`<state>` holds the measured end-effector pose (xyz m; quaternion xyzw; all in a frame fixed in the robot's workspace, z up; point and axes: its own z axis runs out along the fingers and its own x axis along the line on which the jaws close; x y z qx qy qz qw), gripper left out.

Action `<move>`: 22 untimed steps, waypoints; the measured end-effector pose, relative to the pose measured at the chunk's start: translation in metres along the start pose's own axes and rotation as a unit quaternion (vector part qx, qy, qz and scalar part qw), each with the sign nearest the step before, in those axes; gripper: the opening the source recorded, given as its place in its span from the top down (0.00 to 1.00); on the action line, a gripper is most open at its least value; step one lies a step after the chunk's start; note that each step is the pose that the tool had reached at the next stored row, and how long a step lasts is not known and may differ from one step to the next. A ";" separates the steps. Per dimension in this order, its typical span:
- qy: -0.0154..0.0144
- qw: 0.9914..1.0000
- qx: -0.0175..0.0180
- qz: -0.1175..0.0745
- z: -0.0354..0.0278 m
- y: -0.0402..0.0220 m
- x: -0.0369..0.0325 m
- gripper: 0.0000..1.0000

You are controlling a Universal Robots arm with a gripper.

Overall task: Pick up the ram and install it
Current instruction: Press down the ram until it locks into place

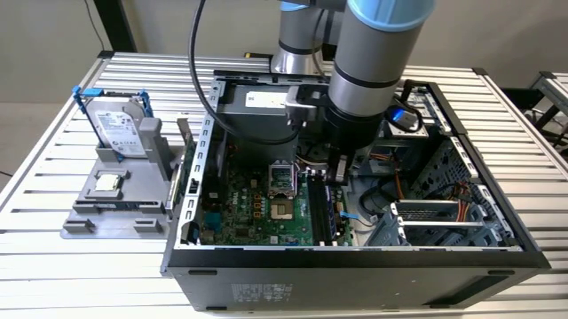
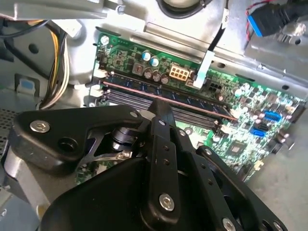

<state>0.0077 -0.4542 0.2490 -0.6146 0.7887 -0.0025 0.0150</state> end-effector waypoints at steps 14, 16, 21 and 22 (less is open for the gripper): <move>0.008 0.998 -0.008 -0.069 0.0040 -0.0024 -0.0003 1.00; 0.008 0.997 -0.009 -0.082 0.0044 -0.0026 -0.0004 1.00; 0.007 0.994 -0.009 -0.107 0.0051 -0.0032 -0.0004 1.00; 0.007 0.994 -0.009 -0.107 0.0051 -0.0032 -0.0004 1.00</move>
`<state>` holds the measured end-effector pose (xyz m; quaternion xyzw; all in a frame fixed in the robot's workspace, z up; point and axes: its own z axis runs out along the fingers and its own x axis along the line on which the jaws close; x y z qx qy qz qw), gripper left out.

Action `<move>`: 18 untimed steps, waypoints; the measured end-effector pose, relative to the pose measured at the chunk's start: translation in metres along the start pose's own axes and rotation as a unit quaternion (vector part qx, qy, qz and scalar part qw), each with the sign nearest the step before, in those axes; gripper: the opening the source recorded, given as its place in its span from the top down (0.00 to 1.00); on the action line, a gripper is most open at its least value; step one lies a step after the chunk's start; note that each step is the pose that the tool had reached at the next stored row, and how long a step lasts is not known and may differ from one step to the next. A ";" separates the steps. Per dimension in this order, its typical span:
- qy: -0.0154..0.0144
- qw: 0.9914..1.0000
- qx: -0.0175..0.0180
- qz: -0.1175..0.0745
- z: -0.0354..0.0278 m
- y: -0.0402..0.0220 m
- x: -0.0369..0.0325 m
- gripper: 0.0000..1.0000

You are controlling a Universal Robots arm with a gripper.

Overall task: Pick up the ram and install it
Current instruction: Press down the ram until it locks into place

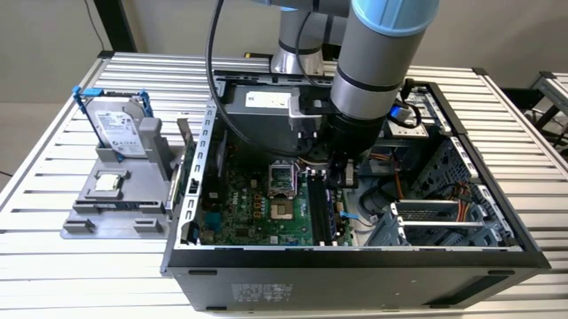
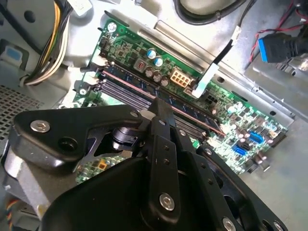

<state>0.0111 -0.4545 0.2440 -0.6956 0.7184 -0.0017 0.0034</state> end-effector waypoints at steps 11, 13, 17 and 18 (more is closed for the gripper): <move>0.000 1.000 -0.001 0.000 0.0016 -0.0042 0.0026 1.00; 0.000 1.000 -0.001 0.000 0.0026 -0.0048 0.0055 1.00; 0.000 1.000 -0.002 0.000 0.0028 -0.0055 0.0142 1.00; 0.000 1.000 -0.002 0.000 0.0030 -0.0055 0.0148 1.00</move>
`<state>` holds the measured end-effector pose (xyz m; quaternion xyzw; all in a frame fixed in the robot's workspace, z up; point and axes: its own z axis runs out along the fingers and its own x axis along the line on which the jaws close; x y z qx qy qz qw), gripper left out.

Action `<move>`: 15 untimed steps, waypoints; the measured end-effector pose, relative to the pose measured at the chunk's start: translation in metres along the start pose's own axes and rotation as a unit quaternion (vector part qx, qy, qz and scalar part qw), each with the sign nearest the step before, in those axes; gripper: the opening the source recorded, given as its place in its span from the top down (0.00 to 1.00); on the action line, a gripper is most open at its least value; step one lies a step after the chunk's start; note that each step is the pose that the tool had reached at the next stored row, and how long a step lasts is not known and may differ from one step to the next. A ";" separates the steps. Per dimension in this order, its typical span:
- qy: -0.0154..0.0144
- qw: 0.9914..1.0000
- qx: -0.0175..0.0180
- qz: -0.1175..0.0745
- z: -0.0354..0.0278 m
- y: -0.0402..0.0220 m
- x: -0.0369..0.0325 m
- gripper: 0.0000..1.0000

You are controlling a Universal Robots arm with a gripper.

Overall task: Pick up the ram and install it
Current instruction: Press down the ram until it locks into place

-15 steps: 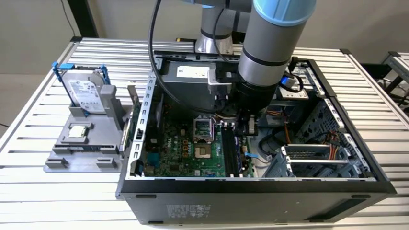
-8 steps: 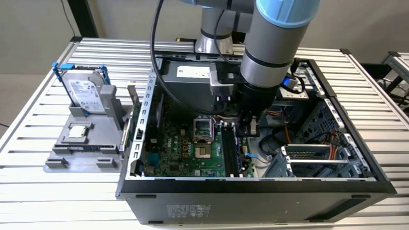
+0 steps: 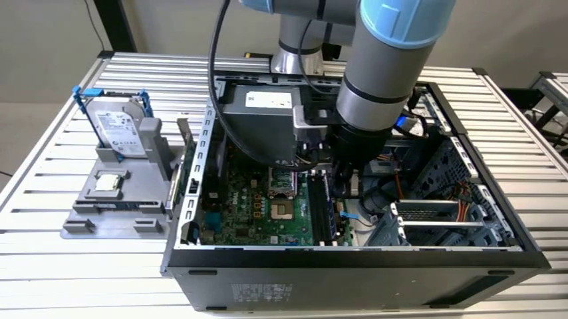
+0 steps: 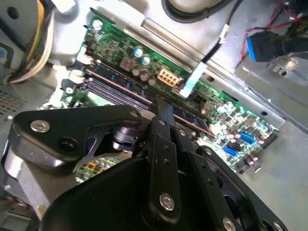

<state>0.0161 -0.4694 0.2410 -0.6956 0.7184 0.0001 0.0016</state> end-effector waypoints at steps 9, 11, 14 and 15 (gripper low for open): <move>0.001 1.000 0.000 0.000 0.0038 0.0010 -0.0092 1.00; 0.001 1.000 0.000 0.000 0.0063 0.0011 -0.0092 1.00; 0.001 1.000 0.000 0.000 0.0116 0.0011 -0.0092 1.00; 0.001 1.000 0.000 0.000 0.0135 0.0011 -0.0092 1.00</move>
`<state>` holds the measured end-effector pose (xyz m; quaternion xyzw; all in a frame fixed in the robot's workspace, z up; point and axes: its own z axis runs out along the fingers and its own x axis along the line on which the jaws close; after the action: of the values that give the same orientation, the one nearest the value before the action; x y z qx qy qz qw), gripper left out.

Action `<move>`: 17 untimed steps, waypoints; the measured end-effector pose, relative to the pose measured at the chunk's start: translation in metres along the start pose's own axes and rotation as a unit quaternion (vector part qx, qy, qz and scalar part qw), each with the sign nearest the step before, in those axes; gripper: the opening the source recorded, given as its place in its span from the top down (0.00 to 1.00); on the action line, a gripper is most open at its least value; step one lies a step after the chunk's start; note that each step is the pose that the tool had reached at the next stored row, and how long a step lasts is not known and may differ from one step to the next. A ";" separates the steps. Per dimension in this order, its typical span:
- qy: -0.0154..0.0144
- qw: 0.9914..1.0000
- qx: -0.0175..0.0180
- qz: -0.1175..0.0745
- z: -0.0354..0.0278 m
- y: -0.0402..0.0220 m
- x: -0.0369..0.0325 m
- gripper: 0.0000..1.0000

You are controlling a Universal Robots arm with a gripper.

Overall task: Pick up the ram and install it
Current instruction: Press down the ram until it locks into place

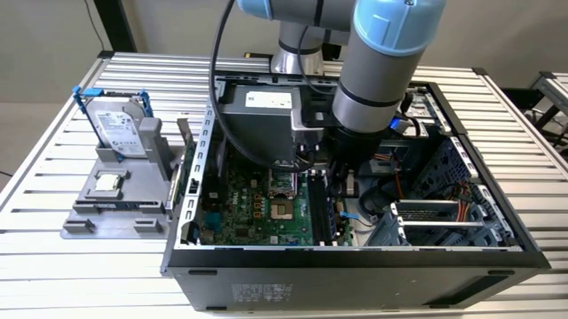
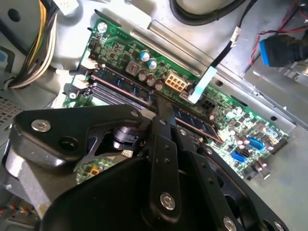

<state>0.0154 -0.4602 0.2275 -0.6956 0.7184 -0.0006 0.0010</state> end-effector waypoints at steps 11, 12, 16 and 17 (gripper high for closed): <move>0.000 1.000 -0.001 0.000 0.0027 0.0000 -0.0001 1.00; 0.000 1.000 -0.001 0.000 -0.0024 0.0000 -0.0001 1.00; 0.001 1.000 -0.001 0.000 -0.0207 0.0000 0.0000 1.00; 0.001 1.000 -0.001 0.000 -0.0254 0.0000 0.0000 1.00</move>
<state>0.0153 -0.4602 0.2529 -0.6956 0.7184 0.0000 -0.0005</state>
